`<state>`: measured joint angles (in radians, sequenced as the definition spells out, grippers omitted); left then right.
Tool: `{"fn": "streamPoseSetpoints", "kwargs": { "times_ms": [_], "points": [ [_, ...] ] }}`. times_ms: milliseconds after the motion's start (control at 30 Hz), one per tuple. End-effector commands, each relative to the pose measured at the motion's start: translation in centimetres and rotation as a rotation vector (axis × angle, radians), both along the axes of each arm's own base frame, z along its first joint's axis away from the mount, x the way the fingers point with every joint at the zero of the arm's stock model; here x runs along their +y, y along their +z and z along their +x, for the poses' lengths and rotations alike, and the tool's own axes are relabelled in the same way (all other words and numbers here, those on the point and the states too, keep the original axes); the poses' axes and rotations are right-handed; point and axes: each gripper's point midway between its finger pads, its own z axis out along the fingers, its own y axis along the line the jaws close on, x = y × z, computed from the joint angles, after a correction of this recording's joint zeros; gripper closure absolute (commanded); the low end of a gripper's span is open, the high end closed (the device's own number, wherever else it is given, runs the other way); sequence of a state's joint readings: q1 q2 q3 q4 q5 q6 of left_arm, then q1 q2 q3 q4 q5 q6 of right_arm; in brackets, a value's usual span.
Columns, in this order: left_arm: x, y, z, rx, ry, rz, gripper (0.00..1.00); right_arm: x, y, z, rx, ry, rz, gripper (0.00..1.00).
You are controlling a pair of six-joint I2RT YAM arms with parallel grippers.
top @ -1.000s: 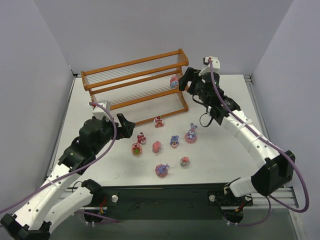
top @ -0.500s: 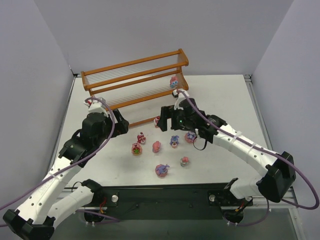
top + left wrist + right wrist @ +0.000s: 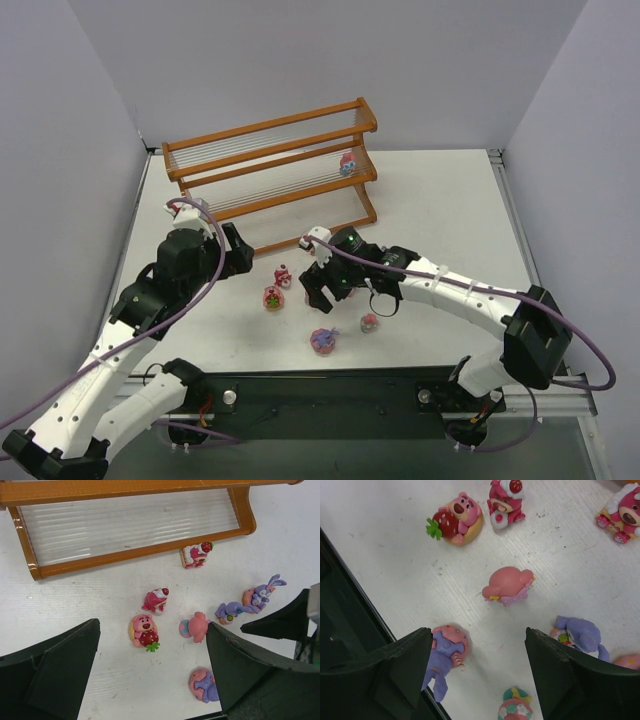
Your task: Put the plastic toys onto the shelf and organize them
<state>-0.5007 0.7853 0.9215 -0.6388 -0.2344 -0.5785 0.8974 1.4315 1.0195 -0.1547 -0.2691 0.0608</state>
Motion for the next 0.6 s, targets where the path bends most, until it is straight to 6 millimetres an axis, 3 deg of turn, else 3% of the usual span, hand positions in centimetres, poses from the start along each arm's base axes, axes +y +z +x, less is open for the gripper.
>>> {"fn": "streamPoseSetpoints", "kwargs": {
  "times_ms": [0, 433, 567],
  "points": [
    [-0.2, 1.2, 0.5, -0.056, -0.009, -0.018, 0.03, 0.0, -1.5, 0.4, -0.048, 0.183, -0.118, 0.24],
    [-0.2, 1.6, 0.9, -0.066, -0.042, 0.026, 0.03, 1.3, -5.1, 1.7, -0.052, 0.268, -0.246, 0.27],
    [-0.8, 2.6, 1.3, -0.06, -0.088, 0.0, 0.03, 1.6, -6.4, 2.1, -0.052, 0.275, -0.284, 0.26]
  ]
}}
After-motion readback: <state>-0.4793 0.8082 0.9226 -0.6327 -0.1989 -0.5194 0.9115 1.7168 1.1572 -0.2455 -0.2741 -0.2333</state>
